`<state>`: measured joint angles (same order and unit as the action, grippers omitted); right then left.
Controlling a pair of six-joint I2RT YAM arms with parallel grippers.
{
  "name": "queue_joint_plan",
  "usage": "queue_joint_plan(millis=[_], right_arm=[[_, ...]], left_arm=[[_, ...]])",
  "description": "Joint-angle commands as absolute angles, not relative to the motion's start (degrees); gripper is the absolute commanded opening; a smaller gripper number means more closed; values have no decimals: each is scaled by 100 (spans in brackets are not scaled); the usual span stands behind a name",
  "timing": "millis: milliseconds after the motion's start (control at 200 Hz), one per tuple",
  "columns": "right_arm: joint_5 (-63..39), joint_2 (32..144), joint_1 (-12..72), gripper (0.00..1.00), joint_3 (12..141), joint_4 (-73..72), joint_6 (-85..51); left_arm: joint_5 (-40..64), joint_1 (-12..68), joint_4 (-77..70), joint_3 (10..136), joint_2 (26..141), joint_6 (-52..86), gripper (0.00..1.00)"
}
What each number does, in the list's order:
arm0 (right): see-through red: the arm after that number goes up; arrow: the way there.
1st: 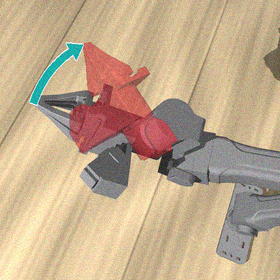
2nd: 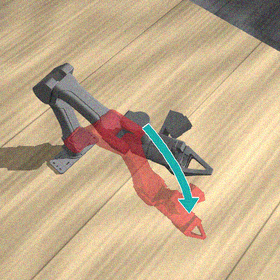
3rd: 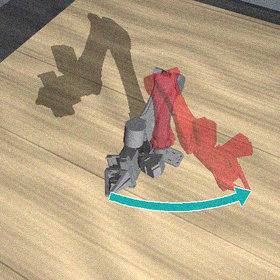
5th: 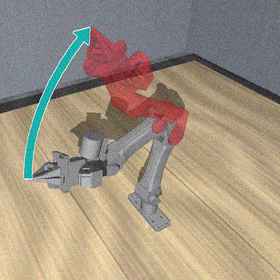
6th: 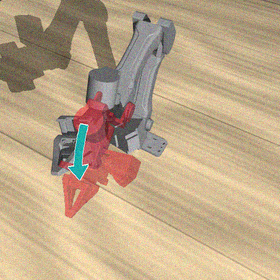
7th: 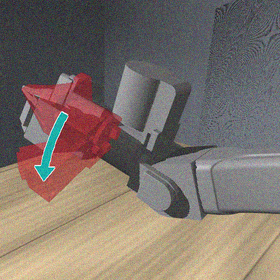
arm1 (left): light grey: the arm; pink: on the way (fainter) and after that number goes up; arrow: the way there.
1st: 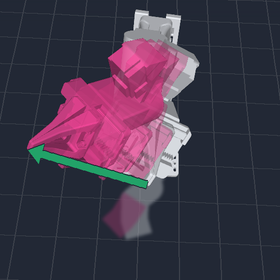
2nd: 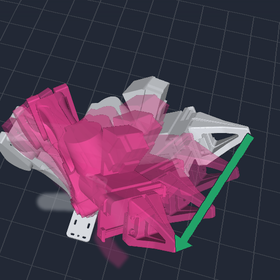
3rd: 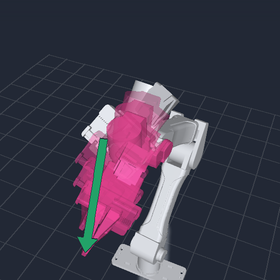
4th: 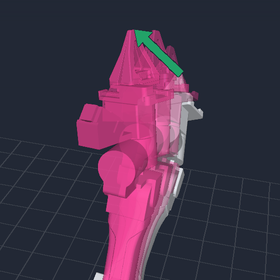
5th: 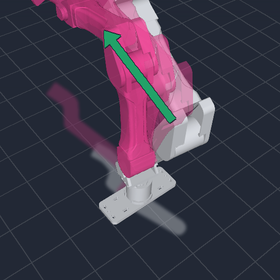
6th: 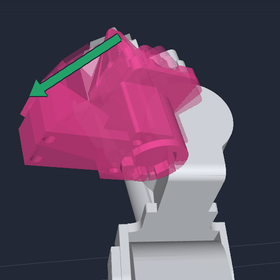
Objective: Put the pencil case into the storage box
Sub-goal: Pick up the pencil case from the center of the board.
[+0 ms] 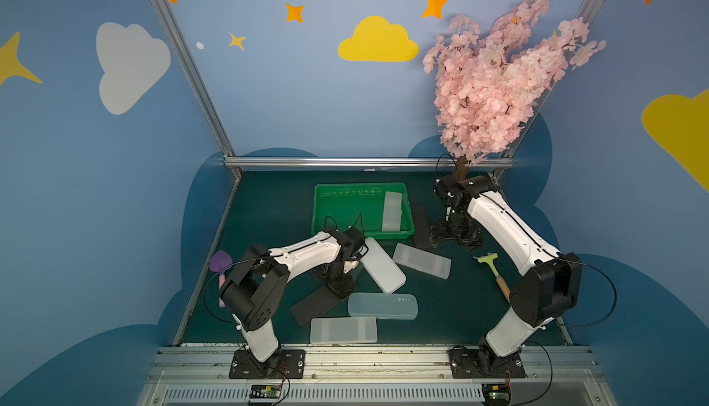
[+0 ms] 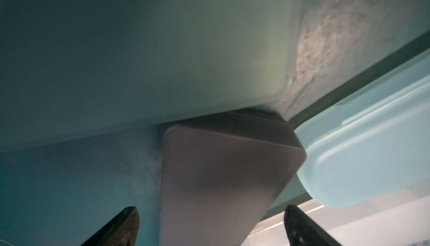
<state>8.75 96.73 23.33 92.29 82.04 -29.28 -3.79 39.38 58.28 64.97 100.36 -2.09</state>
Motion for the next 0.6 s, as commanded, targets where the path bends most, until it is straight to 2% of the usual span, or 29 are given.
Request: queue_joint_plan(millis=[0, 335, 596], right_arm=[[826, 9689, 2312, 99, 9281, 8228, -2918], [801, 9755, 2304, 99, 9165, 8207, -2954], [815, 9678, 2303, 99, 9029, 8170, -2962]], left_arm=[[-255, 3911, 5924, 6626, 10208, -396, 100], [-423, 3900, 5863, 6612, 10639, -353, 95], [-608, 3868, 6016, 6609, 10410, -299, 77]])
